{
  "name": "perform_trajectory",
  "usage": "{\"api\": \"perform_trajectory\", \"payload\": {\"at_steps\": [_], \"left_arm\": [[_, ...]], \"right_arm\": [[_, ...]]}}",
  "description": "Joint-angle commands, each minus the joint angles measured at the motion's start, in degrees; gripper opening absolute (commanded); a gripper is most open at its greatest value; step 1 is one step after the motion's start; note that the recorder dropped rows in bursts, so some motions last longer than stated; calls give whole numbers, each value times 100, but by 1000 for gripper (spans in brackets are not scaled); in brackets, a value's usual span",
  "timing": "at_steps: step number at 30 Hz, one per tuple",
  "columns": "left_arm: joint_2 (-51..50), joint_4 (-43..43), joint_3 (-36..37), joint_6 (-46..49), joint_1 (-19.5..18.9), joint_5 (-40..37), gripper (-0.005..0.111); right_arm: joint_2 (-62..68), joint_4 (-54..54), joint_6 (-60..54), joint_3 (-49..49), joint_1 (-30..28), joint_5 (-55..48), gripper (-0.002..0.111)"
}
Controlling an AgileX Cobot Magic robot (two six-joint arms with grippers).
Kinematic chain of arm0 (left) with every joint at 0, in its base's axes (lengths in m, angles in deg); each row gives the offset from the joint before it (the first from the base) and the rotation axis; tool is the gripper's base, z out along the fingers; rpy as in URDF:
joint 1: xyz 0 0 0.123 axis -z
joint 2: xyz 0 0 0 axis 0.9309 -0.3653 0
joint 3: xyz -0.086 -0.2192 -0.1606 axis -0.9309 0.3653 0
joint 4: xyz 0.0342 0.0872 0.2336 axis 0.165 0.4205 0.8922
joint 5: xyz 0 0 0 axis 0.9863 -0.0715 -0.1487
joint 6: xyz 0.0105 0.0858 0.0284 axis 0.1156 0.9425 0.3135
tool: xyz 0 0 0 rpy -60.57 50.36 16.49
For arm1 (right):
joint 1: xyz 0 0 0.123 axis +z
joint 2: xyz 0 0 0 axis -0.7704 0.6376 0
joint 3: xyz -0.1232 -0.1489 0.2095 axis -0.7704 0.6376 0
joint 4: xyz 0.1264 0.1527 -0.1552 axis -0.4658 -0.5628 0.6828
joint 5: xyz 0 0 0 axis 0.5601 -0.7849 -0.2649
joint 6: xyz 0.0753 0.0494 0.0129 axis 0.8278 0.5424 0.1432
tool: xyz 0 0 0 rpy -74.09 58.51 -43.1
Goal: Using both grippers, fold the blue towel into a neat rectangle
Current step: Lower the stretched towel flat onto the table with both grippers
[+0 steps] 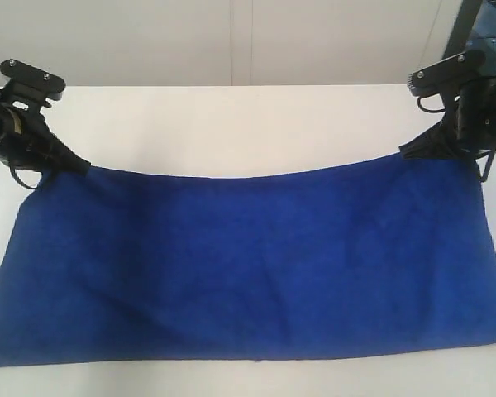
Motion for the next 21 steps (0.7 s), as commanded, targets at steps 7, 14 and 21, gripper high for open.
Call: {"api": "perform_trajectory", "payload": {"at_steps": [7,14,21], "left_arm": [[-476,128,-14,43,-282,871,0],[-754,128,-26,265,-382,1430,0],[-1000,14,-65,263,-599,2061,0]], "right_arm": [[685,445,164,-457,-198,341,0],[989,677,164,-711,-198,223,0],[1303,731,164,-1000,-198,127,0]]}}
